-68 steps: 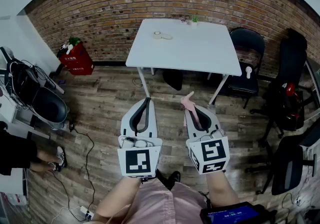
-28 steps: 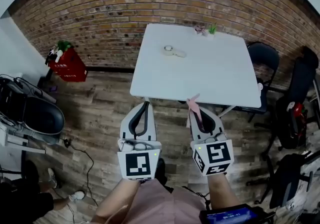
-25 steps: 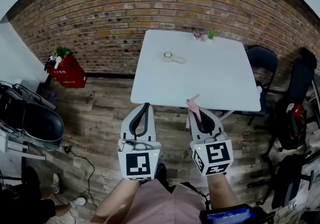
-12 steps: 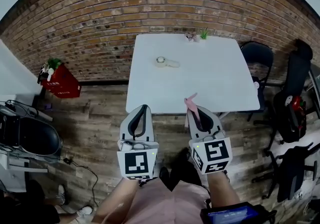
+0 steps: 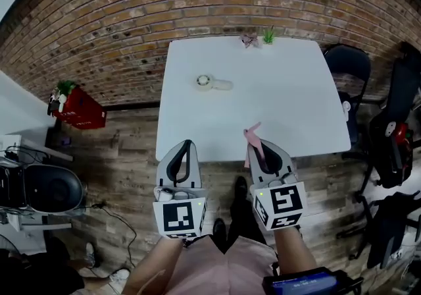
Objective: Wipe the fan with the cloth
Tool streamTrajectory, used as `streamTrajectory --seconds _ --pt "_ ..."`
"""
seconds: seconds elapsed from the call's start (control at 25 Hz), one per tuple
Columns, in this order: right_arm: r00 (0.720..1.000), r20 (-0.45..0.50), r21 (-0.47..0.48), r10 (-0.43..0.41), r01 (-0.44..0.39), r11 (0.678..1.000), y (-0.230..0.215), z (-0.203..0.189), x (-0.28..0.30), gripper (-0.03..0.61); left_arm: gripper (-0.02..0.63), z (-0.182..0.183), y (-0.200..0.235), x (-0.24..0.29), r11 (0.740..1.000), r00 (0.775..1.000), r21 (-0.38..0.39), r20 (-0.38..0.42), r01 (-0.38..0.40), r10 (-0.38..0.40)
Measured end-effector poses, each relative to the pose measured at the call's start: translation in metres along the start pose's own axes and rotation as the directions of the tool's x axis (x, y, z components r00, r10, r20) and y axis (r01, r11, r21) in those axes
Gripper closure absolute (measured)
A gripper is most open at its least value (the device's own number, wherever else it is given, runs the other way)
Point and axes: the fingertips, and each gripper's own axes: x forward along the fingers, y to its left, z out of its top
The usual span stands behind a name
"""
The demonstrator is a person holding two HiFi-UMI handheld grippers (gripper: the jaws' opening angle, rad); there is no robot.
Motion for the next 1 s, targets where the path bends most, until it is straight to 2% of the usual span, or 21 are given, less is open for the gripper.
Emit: streamTrajectory --seconds 0.16,0.36,0.68,1.0 --pt "1.000 -0.016 0.019 0.026 -0.026 0.999 -0.034 -0.001 0.039 0.540 0.603 -0.017 -0.003 0.048 1.000 0.997 0.012 -0.071 -0.015 0.016" --pt "0.997 -0.027 0.027 0.071 -0.070 0.997 -0.072 0.008 0.090 0.539 0.603 -0.020 -0.003 0.109 0.999 0.993 0.007 -0.104 -0.053 0.053" --pt "0.991 0.001 -0.001 0.131 -0.131 0.991 -0.111 0.049 0.144 0.540 0.603 0.017 0.004 0.175 0.993 0.991 0.015 -0.065 -0.117 0.118" --pt "0.985 0.034 -0.069 0.171 -0.169 0.983 -0.116 0.086 0.173 0.540 0.601 0.052 0.028 0.196 0.984 0.984 -0.008 0.008 -0.179 0.179"
